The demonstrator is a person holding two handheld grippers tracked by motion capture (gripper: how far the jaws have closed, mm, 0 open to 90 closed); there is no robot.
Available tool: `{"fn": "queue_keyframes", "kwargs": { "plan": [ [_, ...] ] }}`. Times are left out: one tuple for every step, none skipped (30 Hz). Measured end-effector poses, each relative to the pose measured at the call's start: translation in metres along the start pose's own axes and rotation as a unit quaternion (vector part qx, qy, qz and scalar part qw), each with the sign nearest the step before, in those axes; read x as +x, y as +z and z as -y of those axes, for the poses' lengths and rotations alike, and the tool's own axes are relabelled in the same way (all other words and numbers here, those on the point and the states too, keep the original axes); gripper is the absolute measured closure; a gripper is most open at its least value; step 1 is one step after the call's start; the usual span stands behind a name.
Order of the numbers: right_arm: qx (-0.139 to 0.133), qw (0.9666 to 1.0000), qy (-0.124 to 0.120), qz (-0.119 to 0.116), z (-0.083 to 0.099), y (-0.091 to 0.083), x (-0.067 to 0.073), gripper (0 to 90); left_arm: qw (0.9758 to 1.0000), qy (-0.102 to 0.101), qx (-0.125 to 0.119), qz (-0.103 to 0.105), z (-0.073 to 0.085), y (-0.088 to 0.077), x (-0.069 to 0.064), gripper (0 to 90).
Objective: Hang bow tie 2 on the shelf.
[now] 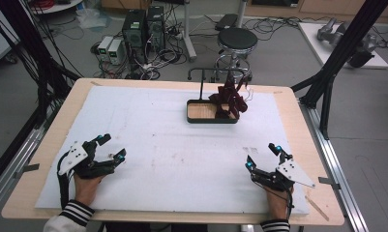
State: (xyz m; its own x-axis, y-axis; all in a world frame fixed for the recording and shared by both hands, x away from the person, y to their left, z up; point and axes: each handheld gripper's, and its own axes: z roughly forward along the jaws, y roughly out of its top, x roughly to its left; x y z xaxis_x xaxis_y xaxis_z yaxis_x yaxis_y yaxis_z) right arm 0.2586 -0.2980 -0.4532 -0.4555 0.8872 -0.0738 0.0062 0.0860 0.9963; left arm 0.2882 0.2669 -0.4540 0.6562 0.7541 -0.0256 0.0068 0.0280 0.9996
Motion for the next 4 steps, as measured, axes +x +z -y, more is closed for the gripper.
{"fn": "queue_keyframes", "kwargs": {
  "plan": [
    [-0.002, 1.0, -0.001, 0.0, 0.0001, 0.0001, -0.0007, 11.1, 1.0, 0.0, 0.0, 0.0, 0.0, 0.0, 0.0, 17.1],
    [-0.004, 1.0, -0.001, 0.001, 0.0002, 0.0001, -0.0009, 11.1, 1.0, 0.0, 0.0, -0.001, 0.0001, 0.0, 0.0, 17.1],
    [-0.004, 1.0, -0.002, 0.002, 0.0004, 0.0, -0.0008, 11.1, 1.0, 0.0, 0.0, -0.001, 0.0001, 0.0, -0.0001, 17.1],
    [-0.003, 1.0, -0.001, 0.002, 0.0005, -0.0002, -0.0005, 11.1, 1.0, 0.0, 0.0, -0.001, 0.0001, 0.0, -0.0002, 17.1]
  ]
}}
